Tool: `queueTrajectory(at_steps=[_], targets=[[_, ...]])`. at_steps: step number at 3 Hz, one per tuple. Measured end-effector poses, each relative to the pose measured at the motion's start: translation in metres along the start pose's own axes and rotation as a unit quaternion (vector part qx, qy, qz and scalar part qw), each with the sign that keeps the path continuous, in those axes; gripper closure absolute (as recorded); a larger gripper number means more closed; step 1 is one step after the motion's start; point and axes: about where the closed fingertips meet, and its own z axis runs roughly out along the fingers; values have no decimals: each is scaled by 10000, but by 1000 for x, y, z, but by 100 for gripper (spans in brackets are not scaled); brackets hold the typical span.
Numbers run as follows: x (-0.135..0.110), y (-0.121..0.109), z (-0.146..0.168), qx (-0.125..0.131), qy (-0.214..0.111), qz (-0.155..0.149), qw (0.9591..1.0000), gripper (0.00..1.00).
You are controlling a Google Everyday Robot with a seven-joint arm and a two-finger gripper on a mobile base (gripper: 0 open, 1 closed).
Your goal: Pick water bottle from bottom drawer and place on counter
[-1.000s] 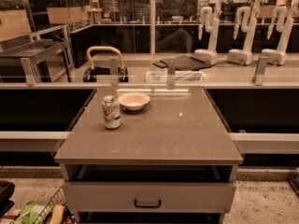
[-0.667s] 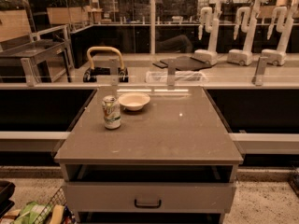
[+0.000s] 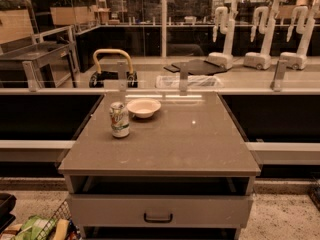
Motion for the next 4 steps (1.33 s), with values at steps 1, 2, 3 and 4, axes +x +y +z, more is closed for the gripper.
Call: queueTrajectory(at_steps=[1,2,3,4], targets=[[40,9,46,-81,-98,181,9998,0],[71,14,90,-218,-214,383,9988,3],[87,12,112,-308,-254,493,9980,26],[119,5,123,-474,-97,729,9962,57]])
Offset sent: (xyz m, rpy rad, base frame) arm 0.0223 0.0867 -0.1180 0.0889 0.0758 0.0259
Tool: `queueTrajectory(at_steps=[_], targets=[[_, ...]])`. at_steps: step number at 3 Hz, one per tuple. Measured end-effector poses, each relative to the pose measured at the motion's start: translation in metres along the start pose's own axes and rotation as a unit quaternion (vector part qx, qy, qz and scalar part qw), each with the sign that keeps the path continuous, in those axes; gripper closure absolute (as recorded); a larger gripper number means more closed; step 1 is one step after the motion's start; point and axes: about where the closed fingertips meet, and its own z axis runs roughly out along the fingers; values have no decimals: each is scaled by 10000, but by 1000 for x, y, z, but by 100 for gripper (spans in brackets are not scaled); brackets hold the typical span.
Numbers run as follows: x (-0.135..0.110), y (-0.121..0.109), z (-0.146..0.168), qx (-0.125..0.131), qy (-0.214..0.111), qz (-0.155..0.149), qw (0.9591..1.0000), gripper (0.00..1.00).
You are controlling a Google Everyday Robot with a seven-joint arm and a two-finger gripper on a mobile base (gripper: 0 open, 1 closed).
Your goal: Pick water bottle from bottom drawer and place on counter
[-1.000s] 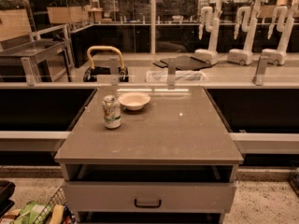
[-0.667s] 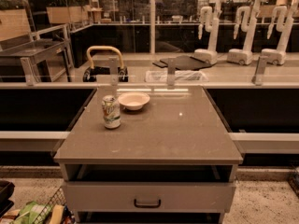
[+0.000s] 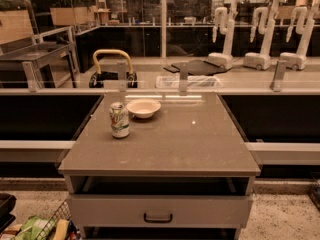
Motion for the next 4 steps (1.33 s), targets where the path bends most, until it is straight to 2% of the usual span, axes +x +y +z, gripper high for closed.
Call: queueTrajectory(at_steps=[1,2,4], targets=[[7,-4,-5,-38,74,143,9999,81],[4,-4,-5,-38,74,143,9999,100],[4,-3,-4,-55,49,164,9998,100]])
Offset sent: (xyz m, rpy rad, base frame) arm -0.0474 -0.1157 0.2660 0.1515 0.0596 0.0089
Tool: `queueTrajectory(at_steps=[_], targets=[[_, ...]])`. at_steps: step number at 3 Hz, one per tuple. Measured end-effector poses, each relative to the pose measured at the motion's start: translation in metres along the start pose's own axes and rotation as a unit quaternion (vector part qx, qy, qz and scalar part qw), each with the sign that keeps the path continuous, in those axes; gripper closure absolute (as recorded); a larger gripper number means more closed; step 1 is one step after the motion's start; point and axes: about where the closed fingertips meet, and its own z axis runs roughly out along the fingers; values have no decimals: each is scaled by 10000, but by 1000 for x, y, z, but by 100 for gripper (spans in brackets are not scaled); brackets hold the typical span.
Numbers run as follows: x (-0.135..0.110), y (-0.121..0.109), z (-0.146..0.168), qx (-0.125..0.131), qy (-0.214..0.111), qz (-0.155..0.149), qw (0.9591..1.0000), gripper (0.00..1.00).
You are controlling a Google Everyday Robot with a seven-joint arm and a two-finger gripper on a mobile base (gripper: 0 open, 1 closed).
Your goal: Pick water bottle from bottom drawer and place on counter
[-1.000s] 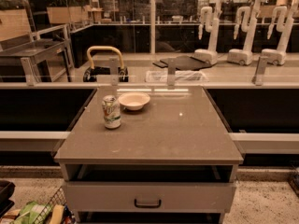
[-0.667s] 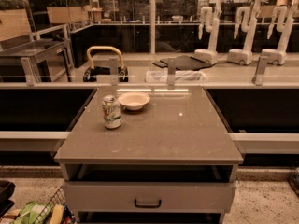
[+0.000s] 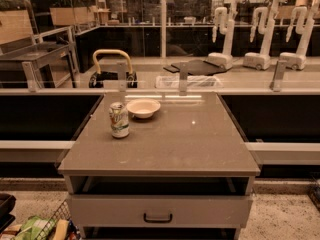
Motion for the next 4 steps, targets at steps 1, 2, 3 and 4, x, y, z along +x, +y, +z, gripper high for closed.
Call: queueTrajectory(at_steps=[1,2,3,4], targets=[[0,0,0,0,0,0,10000,100],[-60,8,-24,177,-116,-68,9998,100],[-145,18,-58,433,-233,-213,9986,100],[-219,31,-92,679,-450,-242,9964,100]])
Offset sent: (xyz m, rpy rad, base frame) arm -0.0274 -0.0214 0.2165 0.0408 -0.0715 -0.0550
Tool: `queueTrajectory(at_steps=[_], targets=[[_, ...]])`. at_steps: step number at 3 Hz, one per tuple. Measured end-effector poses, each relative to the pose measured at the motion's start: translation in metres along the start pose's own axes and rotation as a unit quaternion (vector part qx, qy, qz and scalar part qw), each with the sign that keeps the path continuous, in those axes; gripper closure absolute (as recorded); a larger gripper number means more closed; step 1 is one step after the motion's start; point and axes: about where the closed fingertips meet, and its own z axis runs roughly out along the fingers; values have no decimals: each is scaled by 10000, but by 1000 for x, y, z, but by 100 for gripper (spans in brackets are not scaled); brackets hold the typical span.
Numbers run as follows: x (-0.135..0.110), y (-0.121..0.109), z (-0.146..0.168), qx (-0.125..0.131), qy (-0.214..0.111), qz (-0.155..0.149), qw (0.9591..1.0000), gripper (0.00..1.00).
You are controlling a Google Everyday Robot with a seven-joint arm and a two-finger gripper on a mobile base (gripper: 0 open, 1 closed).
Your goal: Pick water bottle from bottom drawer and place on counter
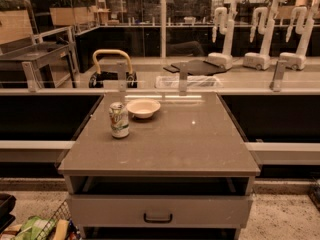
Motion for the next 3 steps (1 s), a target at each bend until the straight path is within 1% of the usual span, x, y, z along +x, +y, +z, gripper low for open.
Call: queueTrajectory(at_steps=[1,2,3], targets=[[-63,3,-27,303,-138,40,9994,100],[-132,1,-47,395,5,154,9991,100],[-132,1,-47,395,5,154,9991,100]])
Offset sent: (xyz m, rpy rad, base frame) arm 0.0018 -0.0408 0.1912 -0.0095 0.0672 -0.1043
